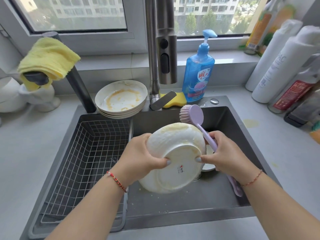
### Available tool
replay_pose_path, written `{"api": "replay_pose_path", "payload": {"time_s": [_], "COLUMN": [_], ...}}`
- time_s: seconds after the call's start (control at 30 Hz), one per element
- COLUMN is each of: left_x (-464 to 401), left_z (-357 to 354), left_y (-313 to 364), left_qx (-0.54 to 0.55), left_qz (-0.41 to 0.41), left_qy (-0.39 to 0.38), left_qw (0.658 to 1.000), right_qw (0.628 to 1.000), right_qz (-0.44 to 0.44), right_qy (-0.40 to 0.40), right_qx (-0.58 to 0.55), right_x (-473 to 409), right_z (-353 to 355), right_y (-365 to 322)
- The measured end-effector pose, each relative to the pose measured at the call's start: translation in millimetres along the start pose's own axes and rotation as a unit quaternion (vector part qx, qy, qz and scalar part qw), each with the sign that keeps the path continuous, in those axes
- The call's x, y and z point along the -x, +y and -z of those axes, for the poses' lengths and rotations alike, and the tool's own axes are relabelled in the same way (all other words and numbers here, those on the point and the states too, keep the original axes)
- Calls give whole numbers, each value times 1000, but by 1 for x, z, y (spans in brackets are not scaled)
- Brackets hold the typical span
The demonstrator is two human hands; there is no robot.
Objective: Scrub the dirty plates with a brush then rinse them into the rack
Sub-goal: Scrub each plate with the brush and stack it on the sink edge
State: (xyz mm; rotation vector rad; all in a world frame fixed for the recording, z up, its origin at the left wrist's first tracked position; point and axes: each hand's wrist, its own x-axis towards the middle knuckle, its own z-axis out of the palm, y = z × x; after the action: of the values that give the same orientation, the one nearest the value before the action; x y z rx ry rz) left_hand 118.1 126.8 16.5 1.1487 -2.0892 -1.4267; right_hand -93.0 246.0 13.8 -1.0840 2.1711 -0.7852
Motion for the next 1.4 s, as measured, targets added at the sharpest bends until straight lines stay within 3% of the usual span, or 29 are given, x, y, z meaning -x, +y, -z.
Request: {"api": "replay_pose_path", "payload": {"time_s": [0.17, 0.3, 0.4, 0.5, 0.6, 0.7, 0.77, 0.87, 1.0, 1.07, 1.17, 1.27, 1.4], "left_x": [3, 5, 7, 8, 4, 1, 4, 11, 11, 8, 4, 0, -4], "left_z": [6, 9, 4, -1, -7, -10, -7, 3, 11, 14, 13, 7, 8], "left_y": [-2, -4, -3, -2, -5, -8, -9, -7, -7, -9, -11, -16, -21], "left_qx": [17, 22, 11, -20, -21, -33, -31, -20, 5, 3, 4, 29, 82], "left_qz": [8, 20, 23, 24, 47, 55, 43, 24, 21, 19, 20, 41, 50], "left_qy": [90, 122, 116, 111, 118, 129, 118, 106, 125, 122, 114, 116, 111], "left_qw": [996, 992, 993, 993, 992, 989, 992, 994, 992, 992, 993, 992, 989], "right_qw": [981, 965, 964, 976, 990, 990, 993, 997, 983, 984, 990, 994, 992], "right_qz": [-74, -124, -87, -1, 77, 108, 79, -32, -150, -125, -19, 90, 98], "right_qy": [65, 17, -1, -31, -71, -94, -79, -30, -61, -62, -44, -59, -57], "right_qx": [-170, -231, -249, -214, -99, -22, -41, -70, -87, -114, -134, -19, 47], "right_x": [14, 27, 35, 49, 64, 73, 68, 46, 36, 40, 48, 61, 63], "right_z": [2, -4, -4, -1, -5, -7, -2, 8, 3, -2, -3, -13, -18], "right_y": [5, 6, -13, -45, -64, -73, -71, -53, -30, -36, -61, -81, -86]}}
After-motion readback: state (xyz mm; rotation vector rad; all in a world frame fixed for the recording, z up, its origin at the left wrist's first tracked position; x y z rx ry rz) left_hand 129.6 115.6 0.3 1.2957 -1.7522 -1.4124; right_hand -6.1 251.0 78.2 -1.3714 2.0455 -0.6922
